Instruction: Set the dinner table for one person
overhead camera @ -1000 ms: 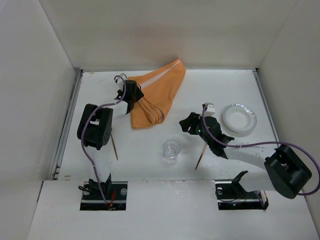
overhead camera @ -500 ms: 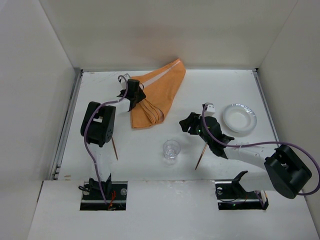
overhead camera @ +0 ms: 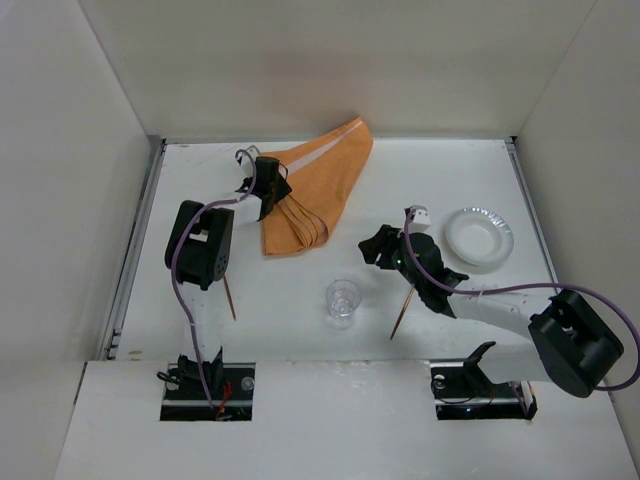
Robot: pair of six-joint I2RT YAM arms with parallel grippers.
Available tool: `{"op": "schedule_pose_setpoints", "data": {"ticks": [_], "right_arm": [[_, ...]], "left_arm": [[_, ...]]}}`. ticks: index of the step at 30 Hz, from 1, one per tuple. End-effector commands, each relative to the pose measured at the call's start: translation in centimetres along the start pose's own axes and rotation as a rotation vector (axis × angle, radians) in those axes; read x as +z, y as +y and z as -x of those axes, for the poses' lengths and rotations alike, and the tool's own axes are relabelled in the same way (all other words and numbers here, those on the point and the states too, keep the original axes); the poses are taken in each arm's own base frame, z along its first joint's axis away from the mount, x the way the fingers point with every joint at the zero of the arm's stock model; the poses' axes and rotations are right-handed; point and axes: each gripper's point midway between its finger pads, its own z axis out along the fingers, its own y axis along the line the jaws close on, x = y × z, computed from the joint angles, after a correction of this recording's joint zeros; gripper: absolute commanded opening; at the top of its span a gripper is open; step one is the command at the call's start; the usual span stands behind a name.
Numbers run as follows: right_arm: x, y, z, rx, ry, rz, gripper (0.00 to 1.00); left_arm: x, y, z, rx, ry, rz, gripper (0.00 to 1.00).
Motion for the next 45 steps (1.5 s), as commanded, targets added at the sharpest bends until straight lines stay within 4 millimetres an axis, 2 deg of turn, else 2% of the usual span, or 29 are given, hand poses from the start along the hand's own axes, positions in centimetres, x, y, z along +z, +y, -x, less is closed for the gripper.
{"op": "schedule_pose_setpoints", "data": {"ticks": [1,6,10,14,18,22,25,27,32,37,40,43,45], "right_arm": [[0.2,1.6,2.3,0.003,-0.072,0.040,0.62],[0.1,1.8,2.3,0.004,-0.071,0.045,0.62],[0.1,1.9,2.4,0.006,-0.071,0.049,0.61],[0.0,1.8,2.4,0.005,-0.074,0.047,0.61],[-0.6,2.2,3.1,0.012,-0.103,0.060,0.61],[-1.0,1.8,3.8,0.018,-0.135,0.036,0.61],[-1.2,0.2,4.4,0.033,-0.180,-0.036,0.60],[-1.6,-1.4,4.7,0.052,-0.207,-0.110,0.60],[-3.6,-6.9,6.8,0.140,-0.327,-0.313,0.60],[-6.0,-11.1,8.3,0.248,-0.421,-0.417,0.60],[-7.0,-12.8,8.9,0.293,-0.451,-0.453,0.60],[-7.4,-13.2,9.0,0.303,-0.464,-0.459,0.60],[-7.4,-13.1,8.9,0.311,-0.460,-0.452,0.60]], "left_arm": [[0.2,-1.2,-0.6,-0.026,0.023,-0.046,0.41],[0.5,-1.8,-0.3,-0.037,0.002,-0.089,0.28],[0.4,-3.4,0.0,-0.049,-0.018,-0.172,0.20],[-0.6,-4.6,0.9,-0.039,-0.050,-0.206,0.07],[-3.8,-6.5,3.1,-0.024,-0.108,-0.261,0.04],[-8.9,-11.5,3.6,0.068,-0.156,-0.402,0.03],[-13.4,-16.1,2.0,0.169,-0.185,-0.566,0.04],[-15.9,-18.6,0.3,0.222,-0.190,-0.659,0.05],[-20.0,-23.3,-4.5,0.335,-0.149,-0.826,0.06],[-23.3,-27.7,-9.0,0.414,-0.109,-0.968,0.08],[-24.1,-29.1,-11.3,0.452,-0.084,-1.010,0.12],[-23.8,-29.4,-13.0,0.468,-0.063,-1.010,0.28],[-24.0,-29.0,-13.5,0.477,-0.054,-1.008,0.40]]}}
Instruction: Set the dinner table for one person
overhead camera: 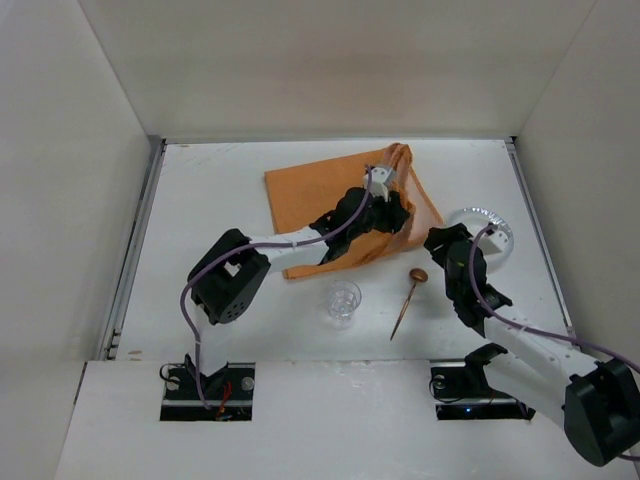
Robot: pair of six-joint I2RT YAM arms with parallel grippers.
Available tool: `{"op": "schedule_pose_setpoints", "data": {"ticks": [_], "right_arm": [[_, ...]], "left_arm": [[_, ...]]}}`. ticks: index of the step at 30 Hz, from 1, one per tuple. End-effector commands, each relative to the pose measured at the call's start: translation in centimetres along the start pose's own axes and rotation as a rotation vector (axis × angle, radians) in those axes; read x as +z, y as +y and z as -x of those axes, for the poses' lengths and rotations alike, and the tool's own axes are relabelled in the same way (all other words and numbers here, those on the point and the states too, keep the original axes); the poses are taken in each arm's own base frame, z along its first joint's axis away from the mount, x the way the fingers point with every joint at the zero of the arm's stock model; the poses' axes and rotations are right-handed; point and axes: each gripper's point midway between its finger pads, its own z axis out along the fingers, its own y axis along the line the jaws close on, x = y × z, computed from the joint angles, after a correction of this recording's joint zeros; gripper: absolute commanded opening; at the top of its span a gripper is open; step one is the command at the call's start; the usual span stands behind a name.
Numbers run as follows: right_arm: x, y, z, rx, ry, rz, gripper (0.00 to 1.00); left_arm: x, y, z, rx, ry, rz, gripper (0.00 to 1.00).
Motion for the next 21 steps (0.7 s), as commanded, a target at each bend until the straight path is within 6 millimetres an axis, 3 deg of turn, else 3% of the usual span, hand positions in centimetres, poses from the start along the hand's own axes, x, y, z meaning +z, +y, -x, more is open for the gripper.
{"op": "schedule_pose_setpoints", "data": {"ticks": [1,4,6,10,15,17,21], "right_arm": [[0.0,-0.1,0.3,0.031,-0.012,-0.009,0.60],[0.2,-0.2,-0.1,0.026,-0.005,-0.013,0.60],[0.3,0.1,-0.6,0.019,0.019,-0.003,0.60],[0.7,0.7,-1.0,0.006,0.036,0.012,0.57],[0.6,2.1,-1.9,-0.007,0.076,0.071,0.33],[0.7,2.2,-2.2,-0.013,0.089,0.075,0.27],[0.7,2.6,-2.4,-0.023,0.095,0.091,0.27]], "left_arm": [[-0.5,-2.9,4.2,0.032,-0.113,-0.085,0.45],[-2.0,-2.1,4.5,0.037,-0.120,-0.056,0.51],[-3.2,0.5,5.3,0.027,-0.145,0.046,0.51],[-6.8,8.9,5.6,-0.008,-0.153,0.386,0.51],[-13.0,18.3,3.0,-0.091,-0.103,0.747,0.51],[-15.4,20.9,1.6,-0.145,-0.083,0.836,0.50],[-18.4,24.2,-1.3,-0.255,-0.043,0.921,0.49]]}}
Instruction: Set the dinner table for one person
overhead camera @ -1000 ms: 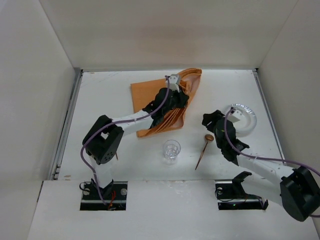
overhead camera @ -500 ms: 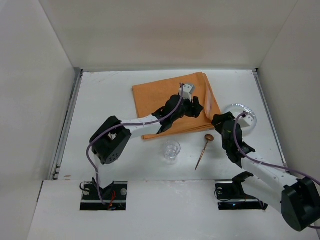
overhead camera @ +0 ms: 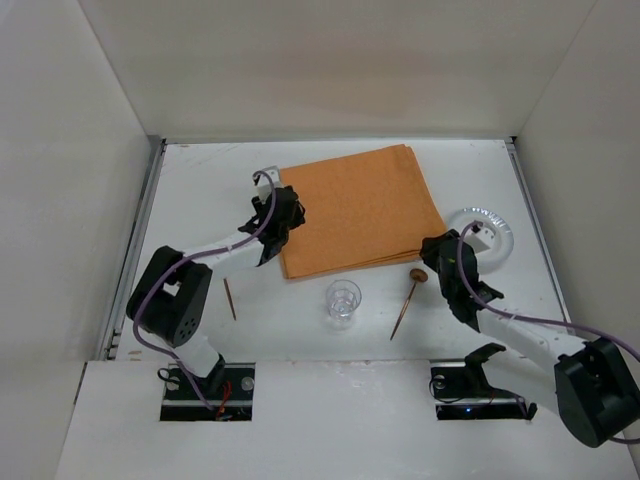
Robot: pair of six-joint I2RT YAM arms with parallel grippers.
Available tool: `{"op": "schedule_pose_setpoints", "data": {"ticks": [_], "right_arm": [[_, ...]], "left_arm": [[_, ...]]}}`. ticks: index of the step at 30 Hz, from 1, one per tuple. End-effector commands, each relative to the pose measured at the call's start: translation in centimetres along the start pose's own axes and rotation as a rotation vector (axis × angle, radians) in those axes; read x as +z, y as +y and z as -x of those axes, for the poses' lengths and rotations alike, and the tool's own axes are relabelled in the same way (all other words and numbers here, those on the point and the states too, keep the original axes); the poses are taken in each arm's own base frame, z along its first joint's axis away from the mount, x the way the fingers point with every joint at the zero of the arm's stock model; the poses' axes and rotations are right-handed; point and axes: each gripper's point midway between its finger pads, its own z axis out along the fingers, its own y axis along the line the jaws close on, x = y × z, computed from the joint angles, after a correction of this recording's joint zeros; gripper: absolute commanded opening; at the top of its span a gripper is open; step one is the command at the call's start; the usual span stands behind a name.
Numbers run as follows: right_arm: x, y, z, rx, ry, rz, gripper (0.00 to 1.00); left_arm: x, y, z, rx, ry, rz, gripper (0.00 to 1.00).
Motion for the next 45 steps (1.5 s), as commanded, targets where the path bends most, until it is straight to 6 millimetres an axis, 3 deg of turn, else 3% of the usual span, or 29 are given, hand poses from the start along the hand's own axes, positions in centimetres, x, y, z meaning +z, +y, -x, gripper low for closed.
{"op": "schedule_pose_setpoints", "data": {"ticks": [1,8,12,14,21,30,35,39,45], "right_arm": [[0.1,3.0,1.2,0.015,-0.028,0.088,0.28],[0.2,4.8,-0.2,-0.027,0.016,0.142,0.45],[0.1,5.1,-0.3,-0.036,0.013,0.152,0.52],[0.3,5.3,-0.6,-0.053,0.026,0.155,0.53],[1.0,5.9,-2.4,-0.105,0.089,0.164,0.54],[2.4,6.2,-5.1,-0.160,0.189,0.164,0.58],[2.6,6.8,-6.2,-0.197,0.219,0.180,0.65],[2.7,6.6,-6.8,-0.214,0.241,0.168,0.65],[3.1,6.3,-7.4,-0.228,0.257,0.153,0.61]], "left_arm": [[-0.5,3.5,-1.8,-0.081,0.068,0.090,0.48],[1.1,5.3,-6.5,-0.094,0.236,0.109,0.40],[3.0,6.4,-7.7,-0.105,0.264,0.141,0.21],[4.0,6.9,-7.0,-0.143,0.233,0.154,0.11],[6.7,10.5,-3.3,-0.303,0.106,0.237,0.03],[6.5,13.7,-2.0,-0.360,0.047,0.303,0.03],[6.7,13.9,-0.9,-0.382,0.013,0.300,0.03],[7.3,14.0,0.2,-0.384,-0.008,0.307,0.04],[7.8,15.0,0.1,-0.390,-0.024,0.345,0.08]]}}
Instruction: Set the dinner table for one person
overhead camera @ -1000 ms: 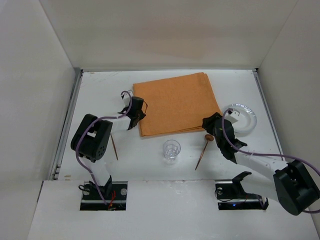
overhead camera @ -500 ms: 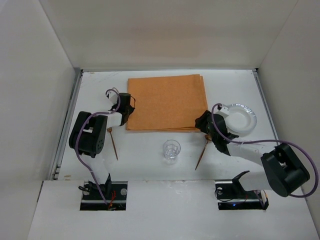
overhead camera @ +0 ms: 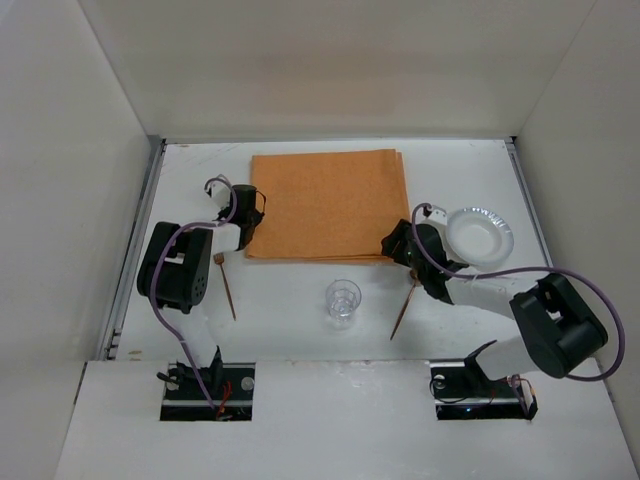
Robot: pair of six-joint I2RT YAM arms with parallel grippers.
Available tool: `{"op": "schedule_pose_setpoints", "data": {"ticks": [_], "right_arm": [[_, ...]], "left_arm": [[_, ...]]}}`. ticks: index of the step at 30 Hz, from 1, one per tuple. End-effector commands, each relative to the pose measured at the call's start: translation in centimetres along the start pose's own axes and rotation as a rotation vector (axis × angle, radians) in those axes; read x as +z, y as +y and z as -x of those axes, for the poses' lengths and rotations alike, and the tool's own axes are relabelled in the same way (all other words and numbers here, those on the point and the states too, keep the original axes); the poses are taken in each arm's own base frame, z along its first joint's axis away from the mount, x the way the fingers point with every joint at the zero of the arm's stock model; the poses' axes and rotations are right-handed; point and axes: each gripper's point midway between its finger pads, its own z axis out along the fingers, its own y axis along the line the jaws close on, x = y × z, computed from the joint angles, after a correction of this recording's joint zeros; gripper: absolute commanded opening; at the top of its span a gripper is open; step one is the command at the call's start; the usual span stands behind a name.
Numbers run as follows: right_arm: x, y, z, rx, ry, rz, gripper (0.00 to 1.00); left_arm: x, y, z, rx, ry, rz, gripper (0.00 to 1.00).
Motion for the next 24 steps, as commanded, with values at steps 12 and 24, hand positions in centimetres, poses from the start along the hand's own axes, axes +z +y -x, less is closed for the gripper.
{"op": "schedule_pose_setpoints", "data": {"ticks": [12,24], "right_arm": [[-1.1,4.5,2.3,-0.044,-0.054,0.119,0.50],[-2.0,3.0,1.3,-0.044,-0.023,-0.005,0.56]], "left_arm": [[-1.6,-0.5,3.6,-0.042,-0.144,0.010,0.34],[-11.2,0.4,-2.6,0.055,-0.099,-0.053,0.39]]}}
